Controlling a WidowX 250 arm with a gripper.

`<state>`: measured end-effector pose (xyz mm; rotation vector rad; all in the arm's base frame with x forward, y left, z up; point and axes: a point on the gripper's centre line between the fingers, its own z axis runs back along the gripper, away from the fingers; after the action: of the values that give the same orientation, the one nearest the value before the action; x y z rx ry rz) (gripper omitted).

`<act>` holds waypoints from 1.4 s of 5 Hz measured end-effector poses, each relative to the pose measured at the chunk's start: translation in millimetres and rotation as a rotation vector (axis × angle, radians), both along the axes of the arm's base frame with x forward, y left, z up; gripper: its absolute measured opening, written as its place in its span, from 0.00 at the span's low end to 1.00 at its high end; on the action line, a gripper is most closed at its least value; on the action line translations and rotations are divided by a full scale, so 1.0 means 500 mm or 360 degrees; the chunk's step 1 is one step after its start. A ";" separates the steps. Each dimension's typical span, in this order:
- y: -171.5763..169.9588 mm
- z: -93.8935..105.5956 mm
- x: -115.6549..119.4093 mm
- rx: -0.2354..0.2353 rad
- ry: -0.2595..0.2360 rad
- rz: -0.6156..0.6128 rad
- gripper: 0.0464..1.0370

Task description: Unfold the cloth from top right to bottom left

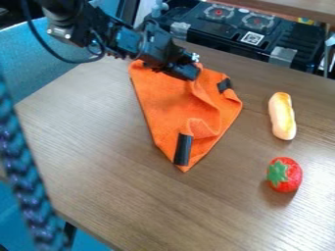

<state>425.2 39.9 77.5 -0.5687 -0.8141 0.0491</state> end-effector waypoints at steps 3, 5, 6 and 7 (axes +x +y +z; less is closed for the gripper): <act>0.115 -0.024 -0.081 -0.0157 0.0118 0.0147 0.00; 0.189 0.053 -0.146 -0.0311 0.0076 0.0225 0.00; 0.218 0.081 -0.177 -0.0357 0.0099 0.0292 0.00; 0.234 0.068 -0.209 -0.0314 0.0190 0.0327 0.00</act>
<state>320.5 157.0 111.4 -0.6597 -0.7533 0.3521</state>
